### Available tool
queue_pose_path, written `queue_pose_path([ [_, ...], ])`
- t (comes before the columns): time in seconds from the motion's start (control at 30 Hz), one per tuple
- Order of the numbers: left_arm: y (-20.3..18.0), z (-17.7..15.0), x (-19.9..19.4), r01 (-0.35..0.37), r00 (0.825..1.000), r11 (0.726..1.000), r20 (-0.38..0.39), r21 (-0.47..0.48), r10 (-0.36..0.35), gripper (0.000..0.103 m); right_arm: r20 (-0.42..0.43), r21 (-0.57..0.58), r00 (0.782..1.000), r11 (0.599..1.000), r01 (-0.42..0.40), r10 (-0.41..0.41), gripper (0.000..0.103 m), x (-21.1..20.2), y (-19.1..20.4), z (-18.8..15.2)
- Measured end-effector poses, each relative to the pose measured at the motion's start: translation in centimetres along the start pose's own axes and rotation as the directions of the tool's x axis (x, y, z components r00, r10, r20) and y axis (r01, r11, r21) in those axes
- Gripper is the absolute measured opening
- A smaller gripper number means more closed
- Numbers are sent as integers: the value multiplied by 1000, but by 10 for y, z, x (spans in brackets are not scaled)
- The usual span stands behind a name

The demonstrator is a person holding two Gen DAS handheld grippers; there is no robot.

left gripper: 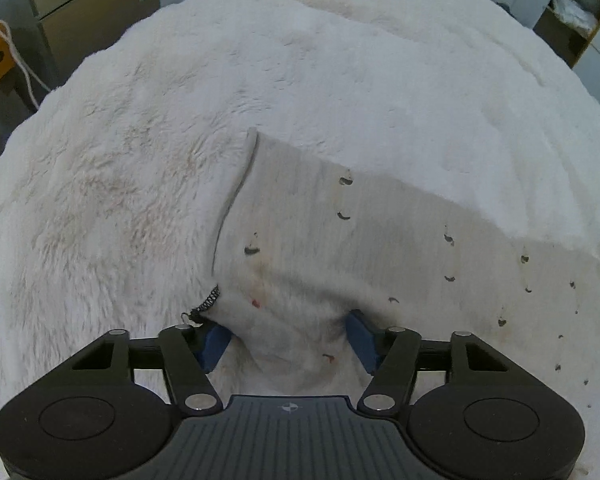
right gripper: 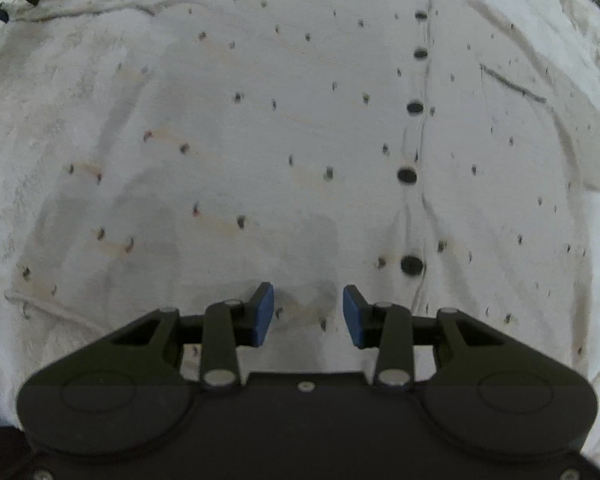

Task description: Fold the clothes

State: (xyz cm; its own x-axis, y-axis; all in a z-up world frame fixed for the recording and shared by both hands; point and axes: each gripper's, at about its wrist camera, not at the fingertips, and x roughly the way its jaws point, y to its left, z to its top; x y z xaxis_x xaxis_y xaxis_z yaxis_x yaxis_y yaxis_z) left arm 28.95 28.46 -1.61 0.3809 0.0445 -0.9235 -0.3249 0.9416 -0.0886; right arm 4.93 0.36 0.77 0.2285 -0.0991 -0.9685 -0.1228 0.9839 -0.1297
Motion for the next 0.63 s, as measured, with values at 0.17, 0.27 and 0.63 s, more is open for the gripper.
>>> queue_pose_path([
  [0.17,-2,-2,11,2,1000,1000,-23,-18,-2,49,-53,74,998,997,-14,18,37,10,-6,-12],
  [0.27,-4,-2,15,4,999,1000,-32,-13,-4,51,-66,75,998,997,-9,14,37,11,-4,-16],
  [0.63,-21,0,24,-20,999,1000,-48,14,21,57,-96,81,995,997,7,1,39,16,0,-20],
])
